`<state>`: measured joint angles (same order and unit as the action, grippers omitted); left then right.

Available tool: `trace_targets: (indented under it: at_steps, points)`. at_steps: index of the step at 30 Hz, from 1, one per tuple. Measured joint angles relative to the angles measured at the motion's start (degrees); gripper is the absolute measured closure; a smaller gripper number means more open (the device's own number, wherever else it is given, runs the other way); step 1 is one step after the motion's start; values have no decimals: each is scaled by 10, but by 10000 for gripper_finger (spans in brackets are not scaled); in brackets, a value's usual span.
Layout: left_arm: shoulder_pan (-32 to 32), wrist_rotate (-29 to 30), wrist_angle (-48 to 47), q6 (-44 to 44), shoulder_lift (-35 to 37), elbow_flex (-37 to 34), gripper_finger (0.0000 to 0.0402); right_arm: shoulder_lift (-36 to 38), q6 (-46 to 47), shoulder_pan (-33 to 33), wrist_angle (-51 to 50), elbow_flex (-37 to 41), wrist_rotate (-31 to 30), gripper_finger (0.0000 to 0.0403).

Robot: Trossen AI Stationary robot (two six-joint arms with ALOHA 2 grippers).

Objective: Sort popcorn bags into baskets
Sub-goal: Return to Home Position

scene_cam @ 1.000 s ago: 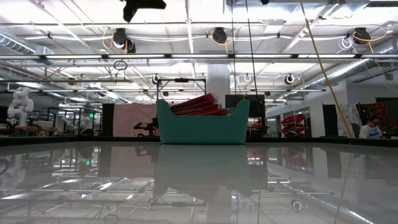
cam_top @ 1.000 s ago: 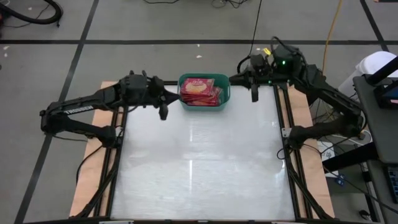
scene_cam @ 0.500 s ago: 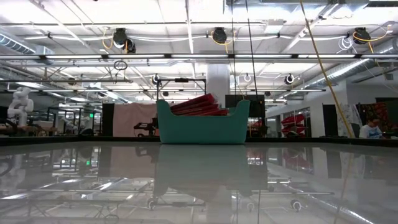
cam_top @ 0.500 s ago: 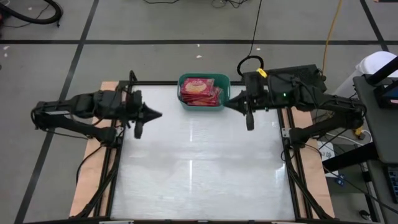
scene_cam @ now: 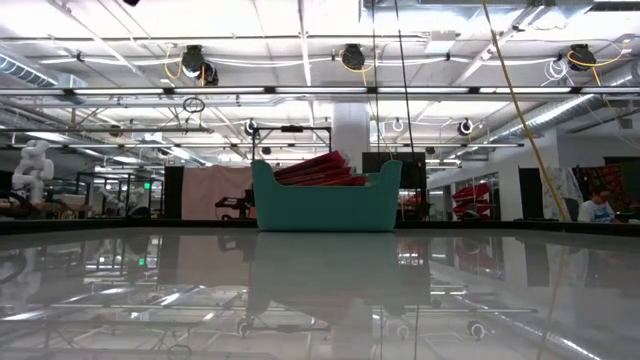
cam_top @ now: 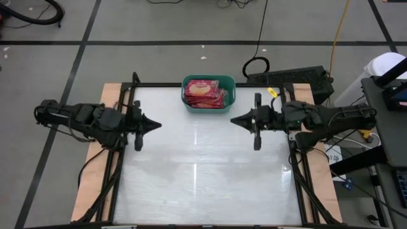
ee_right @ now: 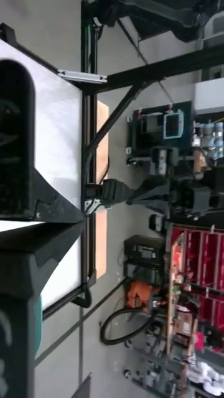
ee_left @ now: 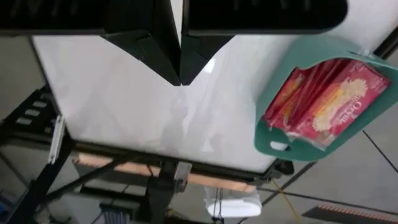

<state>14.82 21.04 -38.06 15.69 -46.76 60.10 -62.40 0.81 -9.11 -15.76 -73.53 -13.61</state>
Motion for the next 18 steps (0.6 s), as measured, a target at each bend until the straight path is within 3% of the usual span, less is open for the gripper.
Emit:
trace_targets:
  at_steps: [11,18]
  points:
    - [-1,0,32,20,-24,-78,392,133,-40,-15,203,276,0,403]
    - [-5,-13,195,-22,-6,-190,392,211,-44,-11,305,418,-16,403]
